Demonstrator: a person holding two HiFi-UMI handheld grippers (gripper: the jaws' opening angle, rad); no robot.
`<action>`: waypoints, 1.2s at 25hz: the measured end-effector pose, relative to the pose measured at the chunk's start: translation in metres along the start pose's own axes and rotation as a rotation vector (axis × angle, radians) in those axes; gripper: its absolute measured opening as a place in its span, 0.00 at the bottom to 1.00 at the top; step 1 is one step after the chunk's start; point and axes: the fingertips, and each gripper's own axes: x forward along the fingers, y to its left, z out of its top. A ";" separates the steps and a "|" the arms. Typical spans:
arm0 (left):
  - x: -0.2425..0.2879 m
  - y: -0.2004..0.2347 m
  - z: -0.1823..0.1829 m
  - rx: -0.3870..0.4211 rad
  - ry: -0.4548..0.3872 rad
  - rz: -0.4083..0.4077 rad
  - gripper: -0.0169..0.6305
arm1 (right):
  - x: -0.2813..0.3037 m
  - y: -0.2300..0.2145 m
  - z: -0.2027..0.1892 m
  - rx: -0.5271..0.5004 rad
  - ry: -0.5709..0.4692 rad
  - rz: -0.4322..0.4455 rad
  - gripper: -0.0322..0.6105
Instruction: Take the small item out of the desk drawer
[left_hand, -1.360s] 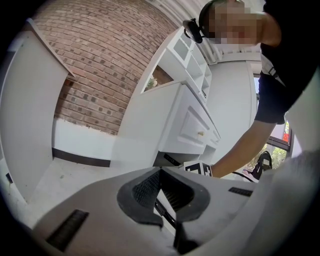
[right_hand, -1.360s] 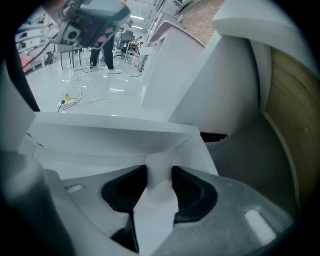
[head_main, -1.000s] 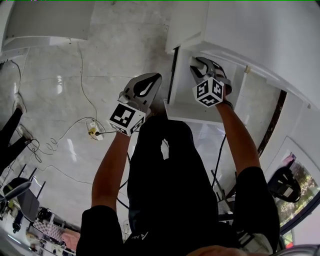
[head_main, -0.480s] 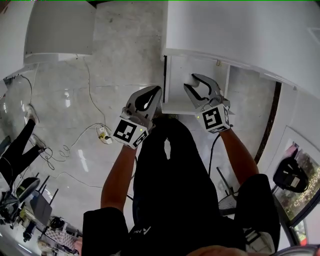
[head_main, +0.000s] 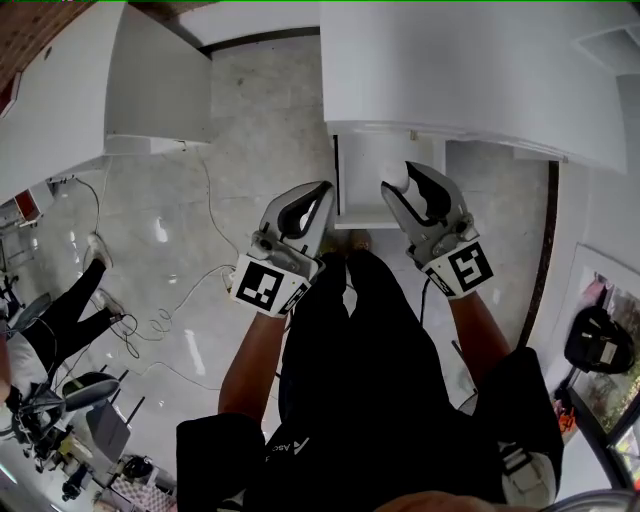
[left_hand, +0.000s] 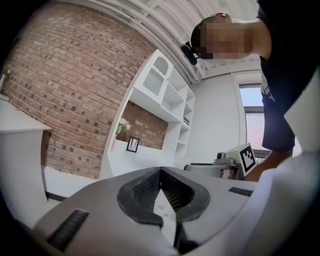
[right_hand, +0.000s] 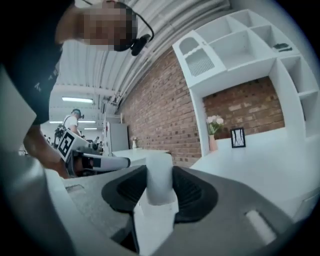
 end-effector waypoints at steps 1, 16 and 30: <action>-0.001 -0.010 0.015 0.016 -0.010 -0.006 0.02 | -0.010 0.002 0.019 0.010 -0.033 -0.003 0.31; -0.029 -0.125 0.160 0.097 -0.149 -0.123 0.02 | -0.109 0.062 0.195 0.069 -0.339 0.035 0.31; -0.035 -0.155 0.184 0.122 -0.150 -0.199 0.02 | -0.141 0.071 0.221 0.052 -0.403 -0.030 0.30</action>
